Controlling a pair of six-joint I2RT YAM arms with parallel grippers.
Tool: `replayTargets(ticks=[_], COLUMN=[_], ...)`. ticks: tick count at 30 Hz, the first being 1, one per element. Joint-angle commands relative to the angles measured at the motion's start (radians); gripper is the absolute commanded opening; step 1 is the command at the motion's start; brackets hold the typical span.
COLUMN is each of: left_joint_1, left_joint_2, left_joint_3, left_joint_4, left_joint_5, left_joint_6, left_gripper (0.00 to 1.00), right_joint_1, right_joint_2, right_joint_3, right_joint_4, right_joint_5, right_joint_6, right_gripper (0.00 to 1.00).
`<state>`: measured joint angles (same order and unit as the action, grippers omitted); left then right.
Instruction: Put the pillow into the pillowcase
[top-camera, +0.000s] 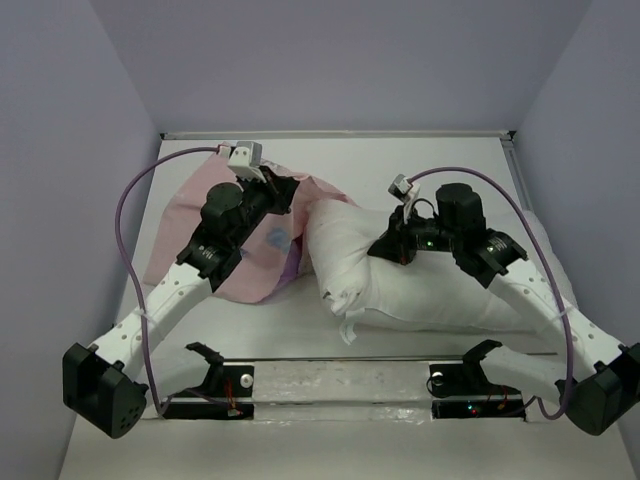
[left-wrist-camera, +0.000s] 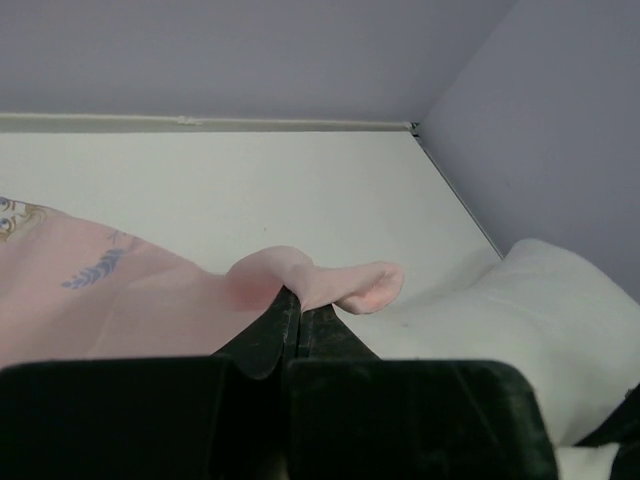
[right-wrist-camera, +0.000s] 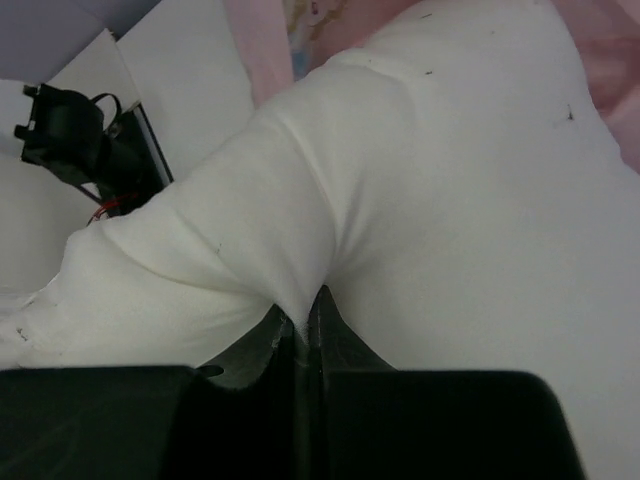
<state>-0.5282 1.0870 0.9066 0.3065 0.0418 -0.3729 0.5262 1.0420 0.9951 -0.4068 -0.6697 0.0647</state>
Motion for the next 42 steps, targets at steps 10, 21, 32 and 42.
replayTargets(ticks=[10,21,32,42], left_joint_1=[0.002,-0.039,-0.070,-0.075], left_joint_2=[-0.115,-0.070,-0.116,-0.107], left_joint_3=[-0.025,0.018,0.040,0.046], left_joint_4=[-0.136,-0.093,-0.338,-0.510], left_joint_5=[-0.192,-0.041,-0.003,0.013], left_joint_6=[0.061,0.101,0.170,0.236], left_gripper=[0.00,0.00,0.00,0.00], right_joint_1=[-0.002,-0.002,-0.002,-0.002], right_joint_2=[-0.069,-0.003,0.141,0.262], right_joint_3=[0.070,0.060,0.189,0.163], right_joint_4=[0.143,0.174,0.299,0.465], right_joint_5=[0.044,-0.066,0.241,0.177], right_joint_6=[0.006,0.021,0.043,0.116], right_gripper=[0.00,0.00,0.00,0.00])
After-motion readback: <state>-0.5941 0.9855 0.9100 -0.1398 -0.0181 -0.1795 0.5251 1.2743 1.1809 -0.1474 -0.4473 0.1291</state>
